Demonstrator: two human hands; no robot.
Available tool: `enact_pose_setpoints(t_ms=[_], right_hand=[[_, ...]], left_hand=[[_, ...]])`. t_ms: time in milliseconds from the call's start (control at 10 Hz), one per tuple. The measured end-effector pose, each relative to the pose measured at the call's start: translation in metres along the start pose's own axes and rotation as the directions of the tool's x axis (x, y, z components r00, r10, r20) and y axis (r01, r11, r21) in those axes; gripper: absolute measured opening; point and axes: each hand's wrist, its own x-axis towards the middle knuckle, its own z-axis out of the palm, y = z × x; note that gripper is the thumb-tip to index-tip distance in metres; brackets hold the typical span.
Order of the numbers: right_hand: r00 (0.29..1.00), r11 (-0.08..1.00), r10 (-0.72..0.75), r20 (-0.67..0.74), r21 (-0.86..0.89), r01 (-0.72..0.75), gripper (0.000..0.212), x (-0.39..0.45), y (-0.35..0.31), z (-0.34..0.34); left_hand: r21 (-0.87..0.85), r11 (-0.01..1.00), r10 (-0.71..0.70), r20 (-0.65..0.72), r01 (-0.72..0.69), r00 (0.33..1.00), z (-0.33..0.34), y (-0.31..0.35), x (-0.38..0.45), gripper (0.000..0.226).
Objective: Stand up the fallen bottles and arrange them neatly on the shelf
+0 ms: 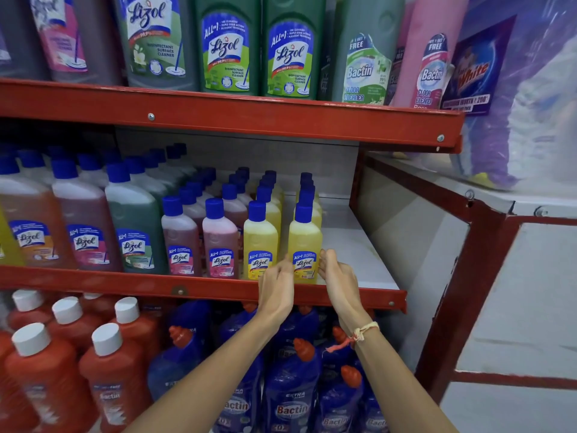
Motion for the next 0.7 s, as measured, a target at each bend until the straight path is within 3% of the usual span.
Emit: enact_pose_setpoints(t_ms=[400, 500, 600, 700], right_hand=[[0.999, 0.999, -0.027, -0.046, -0.033, 0.026, 0.046, -0.01, 0.003, 0.006], [0.987, 0.993, -0.087, -0.131, -0.093, 0.075, 0.047, -0.019, 0.007, 0.011], [0.942, 0.977, -0.21, -0.262, -0.087, 0.193, 0.044, -0.028, 0.006, 0.017], [0.84, 0.875, -0.481, -0.252, -0.199, 0.441, 0.039, -0.035, -0.018, 0.02]], left_hand=[[0.04, 0.999, -0.002, 0.15, -0.004, 0.989, -0.015, -0.004, -0.004, 0.057], [0.102, 0.992, 0.062, 0.156, -0.078, 0.986, -0.025, -0.007, -0.014, 0.045], [0.102, 0.975, 0.191, 0.087, -0.199, 0.978, -0.041, -0.007, -0.022, 0.038], [0.092, 0.927, 0.369, -0.058, -0.363, 0.928, -0.063, 0.014, -0.015, 0.034]])
